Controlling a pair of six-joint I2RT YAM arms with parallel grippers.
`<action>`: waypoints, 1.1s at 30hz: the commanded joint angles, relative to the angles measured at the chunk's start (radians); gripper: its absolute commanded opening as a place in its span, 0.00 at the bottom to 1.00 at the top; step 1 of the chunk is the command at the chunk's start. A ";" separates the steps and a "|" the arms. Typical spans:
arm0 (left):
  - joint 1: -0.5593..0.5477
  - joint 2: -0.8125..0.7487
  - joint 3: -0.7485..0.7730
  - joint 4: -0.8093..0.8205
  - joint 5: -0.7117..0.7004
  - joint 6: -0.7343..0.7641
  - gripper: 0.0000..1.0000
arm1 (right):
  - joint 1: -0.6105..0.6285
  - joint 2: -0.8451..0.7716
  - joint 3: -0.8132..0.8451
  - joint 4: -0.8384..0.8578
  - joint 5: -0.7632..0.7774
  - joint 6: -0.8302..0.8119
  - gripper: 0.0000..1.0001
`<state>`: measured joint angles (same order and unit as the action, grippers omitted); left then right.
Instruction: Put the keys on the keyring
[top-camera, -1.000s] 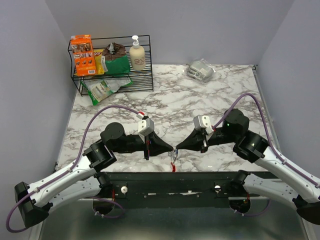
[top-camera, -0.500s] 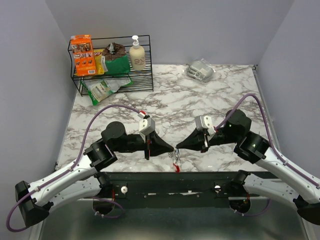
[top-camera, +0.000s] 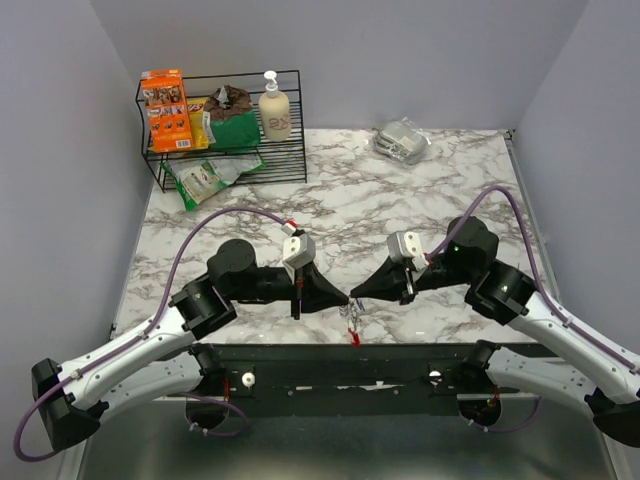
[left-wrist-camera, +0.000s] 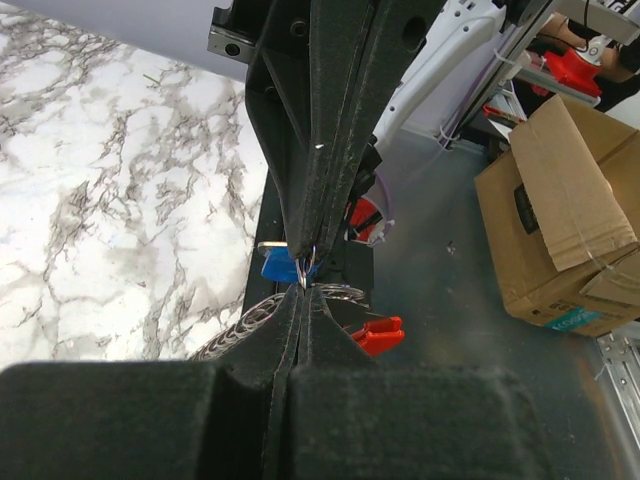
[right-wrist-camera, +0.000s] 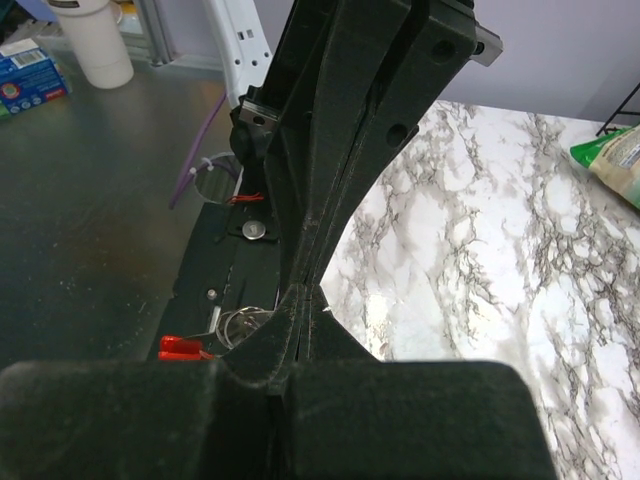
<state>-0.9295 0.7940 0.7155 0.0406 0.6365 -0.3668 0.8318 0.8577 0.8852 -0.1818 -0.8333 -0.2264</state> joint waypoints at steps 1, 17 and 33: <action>-0.005 -0.006 0.055 -0.016 0.066 0.005 0.00 | 0.003 0.014 0.041 -0.016 0.002 -0.042 0.00; -0.005 0.033 0.073 -0.039 0.146 -0.017 0.00 | 0.001 0.053 0.080 -0.050 -0.024 -0.091 0.00; -0.005 0.045 0.052 0.016 0.150 -0.035 0.00 | 0.001 0.098 0.107 -0.062 -0.093 -0.103 0.01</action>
<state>-0.9283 0.8440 0.7490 -0.0013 0.7254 -0.3756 0.8368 0.9421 0.9611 -0.2649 -0.9340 -0.2996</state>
